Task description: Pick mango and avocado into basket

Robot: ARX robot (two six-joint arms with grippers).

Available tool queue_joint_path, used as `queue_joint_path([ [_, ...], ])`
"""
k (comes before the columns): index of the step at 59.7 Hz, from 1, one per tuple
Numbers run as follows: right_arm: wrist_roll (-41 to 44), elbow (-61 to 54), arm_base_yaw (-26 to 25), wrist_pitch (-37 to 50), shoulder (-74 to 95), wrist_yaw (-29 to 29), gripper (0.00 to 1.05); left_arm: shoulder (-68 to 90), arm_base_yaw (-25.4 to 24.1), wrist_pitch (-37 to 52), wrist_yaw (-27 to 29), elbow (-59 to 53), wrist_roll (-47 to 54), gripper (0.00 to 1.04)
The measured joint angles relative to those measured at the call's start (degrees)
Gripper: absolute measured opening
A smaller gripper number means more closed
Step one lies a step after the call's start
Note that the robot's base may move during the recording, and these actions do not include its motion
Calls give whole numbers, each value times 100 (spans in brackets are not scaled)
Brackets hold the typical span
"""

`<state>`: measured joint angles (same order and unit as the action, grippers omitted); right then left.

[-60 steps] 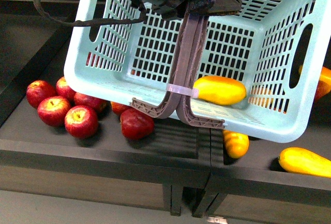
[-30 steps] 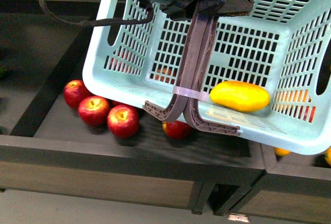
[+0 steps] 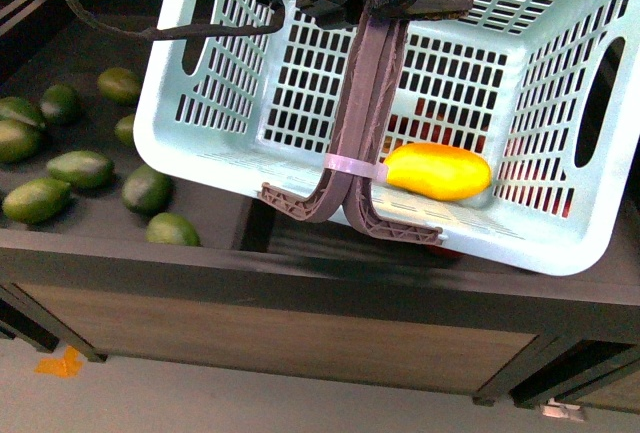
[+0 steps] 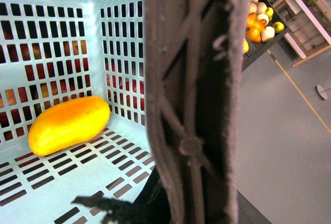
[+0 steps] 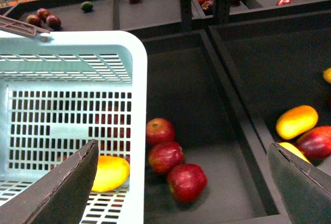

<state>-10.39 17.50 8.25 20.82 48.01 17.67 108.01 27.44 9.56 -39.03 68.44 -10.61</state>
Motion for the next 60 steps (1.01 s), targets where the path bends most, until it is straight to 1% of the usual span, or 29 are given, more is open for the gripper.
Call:
queue_joint_path([
  [60, 15, -9, 0, -2, 2, 11, 96, 2, 2, 0, 22, 0, 0, 5],
])
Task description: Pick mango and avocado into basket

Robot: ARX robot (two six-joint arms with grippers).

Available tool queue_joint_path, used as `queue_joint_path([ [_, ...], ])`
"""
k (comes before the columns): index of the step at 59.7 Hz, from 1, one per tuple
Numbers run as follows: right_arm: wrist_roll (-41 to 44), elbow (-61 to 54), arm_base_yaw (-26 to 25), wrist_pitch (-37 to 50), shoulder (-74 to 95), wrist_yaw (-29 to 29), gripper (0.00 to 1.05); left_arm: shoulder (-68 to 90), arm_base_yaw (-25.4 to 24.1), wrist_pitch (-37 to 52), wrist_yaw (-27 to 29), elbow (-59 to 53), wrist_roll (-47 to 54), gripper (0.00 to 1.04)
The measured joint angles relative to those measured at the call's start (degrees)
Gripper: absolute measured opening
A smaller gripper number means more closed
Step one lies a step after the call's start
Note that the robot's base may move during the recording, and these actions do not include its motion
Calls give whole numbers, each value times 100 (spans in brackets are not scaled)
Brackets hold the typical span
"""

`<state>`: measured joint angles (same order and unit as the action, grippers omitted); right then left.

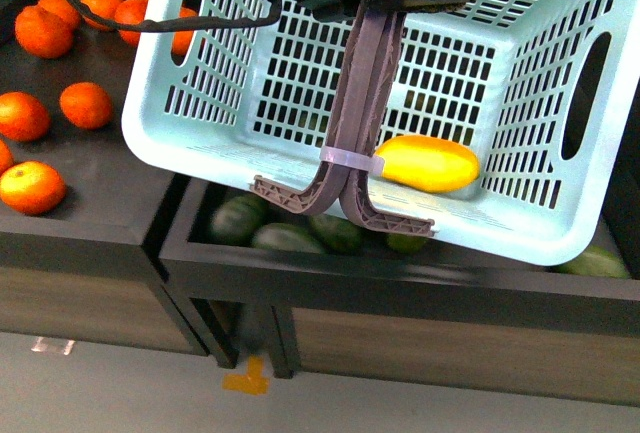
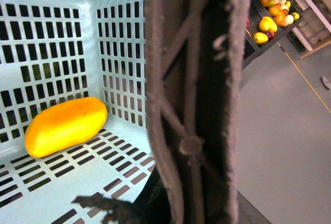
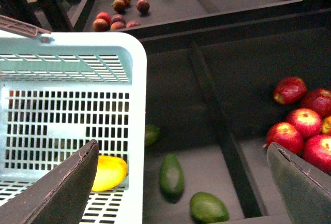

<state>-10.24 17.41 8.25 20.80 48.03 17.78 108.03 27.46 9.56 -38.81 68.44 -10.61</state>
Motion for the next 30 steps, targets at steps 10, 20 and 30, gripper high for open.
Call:
queue_joint_path([
  [10, 0, 0, 0, 0, -2, 0, 96, 0, -2, 0, 7, 0, -4, 5],
  [20, 0, -2, 0, 0, -7, -2, 96, -2, -2, 0, -33, 2, -15, 5],
  [30, 4, 0, 26, -2, 0, -39, 96, 4, -105, 0, 44, 7, -26, 5],
])
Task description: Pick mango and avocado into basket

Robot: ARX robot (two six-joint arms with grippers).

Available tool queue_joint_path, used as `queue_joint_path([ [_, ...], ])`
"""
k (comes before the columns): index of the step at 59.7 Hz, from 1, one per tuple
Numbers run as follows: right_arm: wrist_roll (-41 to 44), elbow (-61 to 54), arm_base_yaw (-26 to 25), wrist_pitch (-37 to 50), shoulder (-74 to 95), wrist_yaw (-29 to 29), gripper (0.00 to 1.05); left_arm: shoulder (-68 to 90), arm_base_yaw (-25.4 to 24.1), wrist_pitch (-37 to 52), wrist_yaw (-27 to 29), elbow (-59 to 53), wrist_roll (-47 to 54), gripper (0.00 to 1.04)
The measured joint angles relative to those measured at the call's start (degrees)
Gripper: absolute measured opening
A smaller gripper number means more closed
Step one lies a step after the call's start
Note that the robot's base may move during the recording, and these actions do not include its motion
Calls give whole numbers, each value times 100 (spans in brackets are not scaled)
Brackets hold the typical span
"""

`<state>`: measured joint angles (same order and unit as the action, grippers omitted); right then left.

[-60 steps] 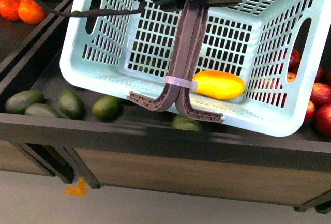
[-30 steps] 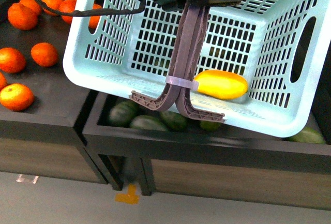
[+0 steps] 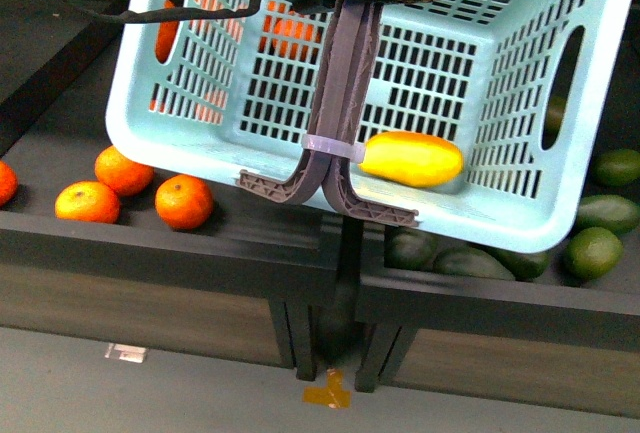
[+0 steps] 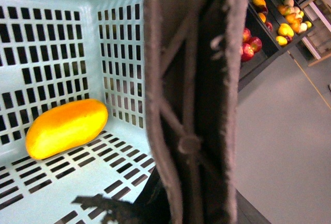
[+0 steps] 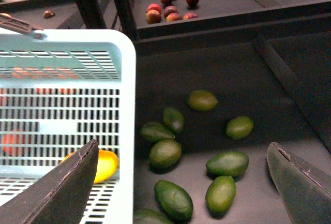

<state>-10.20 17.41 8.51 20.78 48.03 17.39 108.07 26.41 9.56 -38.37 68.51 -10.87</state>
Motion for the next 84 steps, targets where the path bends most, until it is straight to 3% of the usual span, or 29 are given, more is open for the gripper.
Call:
queue_joint_path([
  [6, 0, 0, 0, 0, 7, -2, 96, 2, 7, 0, 90, 0, 17, 5],
  [11, -369, 415, -260, -1224, 129, -765, 96, 0, 7, 0, 98, 0, 7, 5],
  [14, -444, 713, -686, -1945, 470, -1141, 96, 0, 26, 0, 81, 0, 17, 5],
  [24, -409, 1198, -2127, -1803, 2070, -1338, 96, 2, 87, 0, -107, 0, 22, 5],
  [32, -442, 2057, -2697, -1390, 3866, -1180, 96, 2, 136, 0, -149, 0, 22, 5],
  [43, -1141, 3486, -2822, -1777, 5855, -1086, 96, 2, 118, 0, -39, 0, 26, 5],
  [67, -3943, 5980, -2487, -2887, 8299, -949, 96, 0, 96, 0, -59, 0, 26, 5],
  [84, -4607, 6756, -2212, -3108, 9300, -885, 96, 2, 103, 0, -63, 0, 26, 5],
])
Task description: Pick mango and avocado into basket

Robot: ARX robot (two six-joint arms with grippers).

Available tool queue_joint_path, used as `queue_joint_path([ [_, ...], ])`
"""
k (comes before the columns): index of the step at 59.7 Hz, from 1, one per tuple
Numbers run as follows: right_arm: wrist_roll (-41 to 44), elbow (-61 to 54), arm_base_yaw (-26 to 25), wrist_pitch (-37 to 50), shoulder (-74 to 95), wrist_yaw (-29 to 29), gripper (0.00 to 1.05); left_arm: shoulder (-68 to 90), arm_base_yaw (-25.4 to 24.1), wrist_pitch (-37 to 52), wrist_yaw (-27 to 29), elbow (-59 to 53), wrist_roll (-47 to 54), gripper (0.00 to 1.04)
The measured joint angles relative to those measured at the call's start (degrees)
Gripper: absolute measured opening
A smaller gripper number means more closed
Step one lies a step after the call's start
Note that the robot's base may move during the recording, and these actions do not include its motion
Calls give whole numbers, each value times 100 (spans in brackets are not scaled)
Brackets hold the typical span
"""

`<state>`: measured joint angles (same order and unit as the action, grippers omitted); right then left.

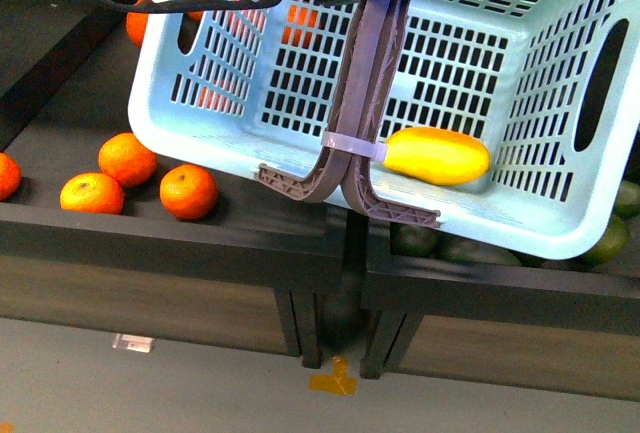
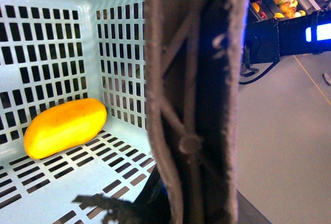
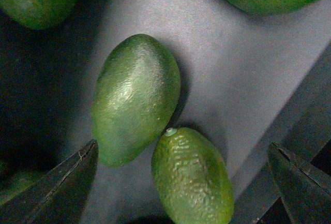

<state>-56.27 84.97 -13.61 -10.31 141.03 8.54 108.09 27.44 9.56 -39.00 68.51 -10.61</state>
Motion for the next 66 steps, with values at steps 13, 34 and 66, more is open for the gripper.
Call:
queue_joint_path([
  [13, 0, 409, -33, 9, 468, 92, 96, 0, -9, 0, 50, 0, 0, 5],
  [34, 190, 1088, -28, 74, 927, -13, 96, 0, -7, 0, -2, 0, -2, 5],
  [66, 354, 1598, 11, 446, 1480, -63, 96, 0, -9, 0, 22, 0, -2, 5],
])
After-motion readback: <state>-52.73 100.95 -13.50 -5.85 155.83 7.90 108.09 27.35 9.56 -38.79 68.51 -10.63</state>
